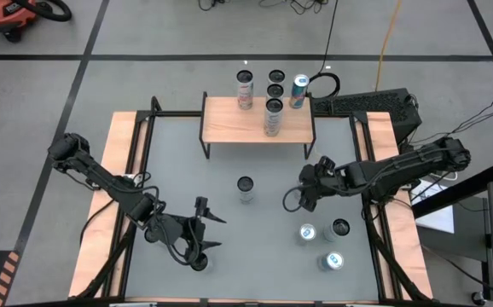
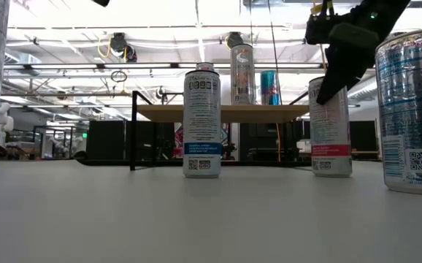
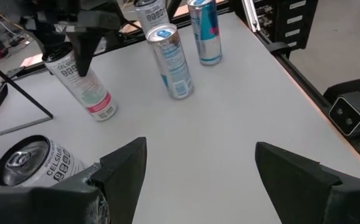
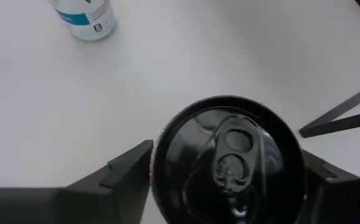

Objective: Place canned beverage on shelf
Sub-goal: Put the top white pink soda can on the shelf aligned with the other white pink soda can

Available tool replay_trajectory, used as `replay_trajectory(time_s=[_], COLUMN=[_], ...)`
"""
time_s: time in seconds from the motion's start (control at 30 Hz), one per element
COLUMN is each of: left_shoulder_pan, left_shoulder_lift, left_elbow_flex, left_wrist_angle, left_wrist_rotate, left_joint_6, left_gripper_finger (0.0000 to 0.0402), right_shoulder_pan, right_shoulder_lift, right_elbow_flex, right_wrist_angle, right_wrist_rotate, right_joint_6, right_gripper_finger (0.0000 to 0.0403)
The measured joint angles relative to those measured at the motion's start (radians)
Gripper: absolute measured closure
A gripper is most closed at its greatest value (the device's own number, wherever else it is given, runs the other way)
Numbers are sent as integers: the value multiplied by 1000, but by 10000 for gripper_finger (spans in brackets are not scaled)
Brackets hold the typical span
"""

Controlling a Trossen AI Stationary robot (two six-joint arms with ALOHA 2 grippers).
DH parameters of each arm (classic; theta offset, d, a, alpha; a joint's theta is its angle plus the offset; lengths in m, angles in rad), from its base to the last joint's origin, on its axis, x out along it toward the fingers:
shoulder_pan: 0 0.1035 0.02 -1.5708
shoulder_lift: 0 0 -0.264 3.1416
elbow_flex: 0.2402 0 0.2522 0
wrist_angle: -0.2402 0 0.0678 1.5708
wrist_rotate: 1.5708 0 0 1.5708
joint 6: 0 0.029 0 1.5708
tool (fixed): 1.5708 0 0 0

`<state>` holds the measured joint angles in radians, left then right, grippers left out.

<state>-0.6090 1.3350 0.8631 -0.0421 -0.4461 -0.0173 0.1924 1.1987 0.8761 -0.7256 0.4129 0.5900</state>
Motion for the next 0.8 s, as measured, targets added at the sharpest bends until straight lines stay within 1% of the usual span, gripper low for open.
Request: replay_trajectory(time_s=[0.1, 0.17, 0.23, 0.4, 0.5, 0.63, 0.7, 0.8], left_shoulder_pan=[0, 0, 0, 0, 1, 16, 33, 61], left_shoulder_lift=[0, 0, 0, 0, 0, 0, 0, 0], left_elbow_flex=[0, -1, -2, -2, -2, -3, -3, -3], left_wrist_angle=[-5, -4, -5, 16, 28, 65, 94, 141], left_wrist_rotate=[0, 0, 0, -21, -80, -183, -227, -259], left_joint_6=[-1, -2, -2, -2, 4, 27, 28, 26], left_gripper_finger=[102, 102, 102, 102, 102, 102, 102, 102], right_shoulder_pan=[-2, -2, -2, 1, 2, 15, 19, 19], right_shoulder_lift=[0, 0, 0, 2, 2, 1, 1, 0], right_elbow_flex=[0, 0, 0, 34, 87, 164, 200, 240], right_wrist_angle=[8, 12, 21, 30, 43, 51, 57, 73], right_wrist_rotate=[0, 1, -5, -51, -78, -75, -74, -73], right_joint_6=[0, 0, 1, 18, 26, 29, 59, 90], right_gripper_finger=[193, 203, 205, 191, 191, 193, 193, 193])
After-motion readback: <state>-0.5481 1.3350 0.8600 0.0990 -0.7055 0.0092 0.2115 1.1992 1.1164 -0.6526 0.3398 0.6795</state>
